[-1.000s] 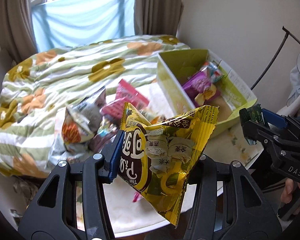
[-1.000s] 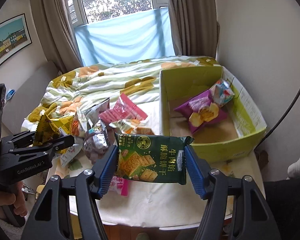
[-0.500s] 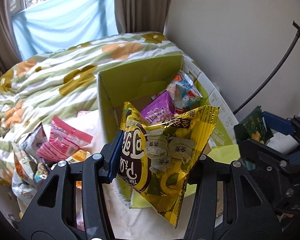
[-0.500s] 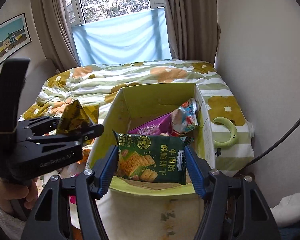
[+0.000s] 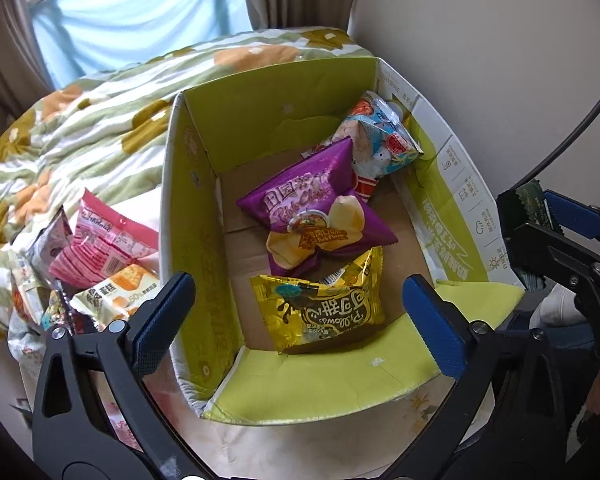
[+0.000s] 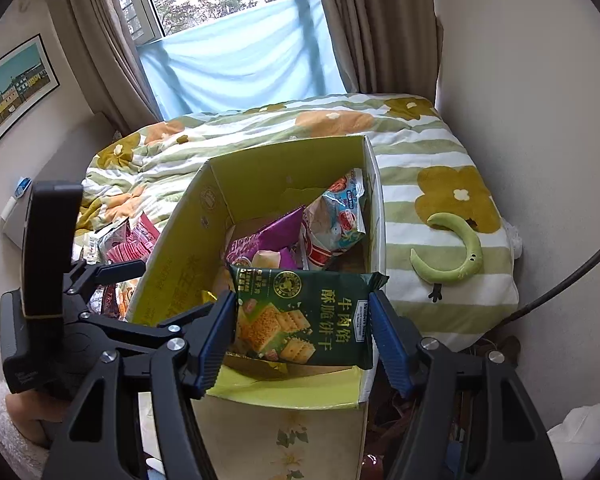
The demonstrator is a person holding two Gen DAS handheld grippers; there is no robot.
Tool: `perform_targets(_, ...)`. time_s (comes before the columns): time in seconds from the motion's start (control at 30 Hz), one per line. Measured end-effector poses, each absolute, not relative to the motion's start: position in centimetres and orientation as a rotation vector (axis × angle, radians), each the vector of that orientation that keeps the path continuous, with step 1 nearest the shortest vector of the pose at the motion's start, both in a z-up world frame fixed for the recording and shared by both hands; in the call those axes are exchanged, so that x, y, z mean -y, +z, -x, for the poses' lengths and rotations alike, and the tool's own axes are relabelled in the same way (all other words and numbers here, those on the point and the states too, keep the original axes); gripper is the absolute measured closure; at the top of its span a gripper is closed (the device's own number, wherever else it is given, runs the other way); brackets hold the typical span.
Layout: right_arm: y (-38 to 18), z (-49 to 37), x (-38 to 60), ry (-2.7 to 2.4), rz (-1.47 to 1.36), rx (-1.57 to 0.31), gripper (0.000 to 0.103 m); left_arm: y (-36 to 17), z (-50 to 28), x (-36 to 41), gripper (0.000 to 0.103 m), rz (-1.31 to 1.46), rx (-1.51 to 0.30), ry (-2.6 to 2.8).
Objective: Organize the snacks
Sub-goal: 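Release the yellow bag from the left gripper while the right releases the green pack into the box, then withdraw both grippers from the box toward the table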
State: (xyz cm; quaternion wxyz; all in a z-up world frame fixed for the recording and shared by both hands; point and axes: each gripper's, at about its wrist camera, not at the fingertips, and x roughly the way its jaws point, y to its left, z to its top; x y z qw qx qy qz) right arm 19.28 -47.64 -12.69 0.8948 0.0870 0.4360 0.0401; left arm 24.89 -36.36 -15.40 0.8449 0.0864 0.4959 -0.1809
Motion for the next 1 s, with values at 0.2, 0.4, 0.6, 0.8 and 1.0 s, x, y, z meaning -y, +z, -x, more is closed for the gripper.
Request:
perform_targets(0.2, -12.9, -19.9, 47.1, 0.108, -0.166, -0.91, 0.041, -13.2, -23.6, 33.7, 0.001, -0.159, -1.006, -0.34)
perform_targets(0.4, -13.9, -22.2, 45.6, 0.162, -0.165, -0.948, 0.041, -12.0, -23.3, 30.9, 0.001, -0.127, -0.993, -0.286)
perform_targets(0.6, -16.6, -24.5, 44.3, 0.192, -0.16, -1.018, 0.04, -12.3, -23.3, 29.5, 0.001, -0.123, -1.013, -0.261)
perform_targets(0.8, -18.2, -24.5, 44.3, 0.176, -0.19, -1.049, 0.023, -13.5, -23.0, 29.3, 0.001, -0.129, -1.038, -0.257)
perform_targets(1.0, -17.9, -23.6, 44.9, 0.145, -0.16, -1.001, 0.01, -14.1, -22.7, 29.3, 0.001, -0.127, -1.045, -0.268)
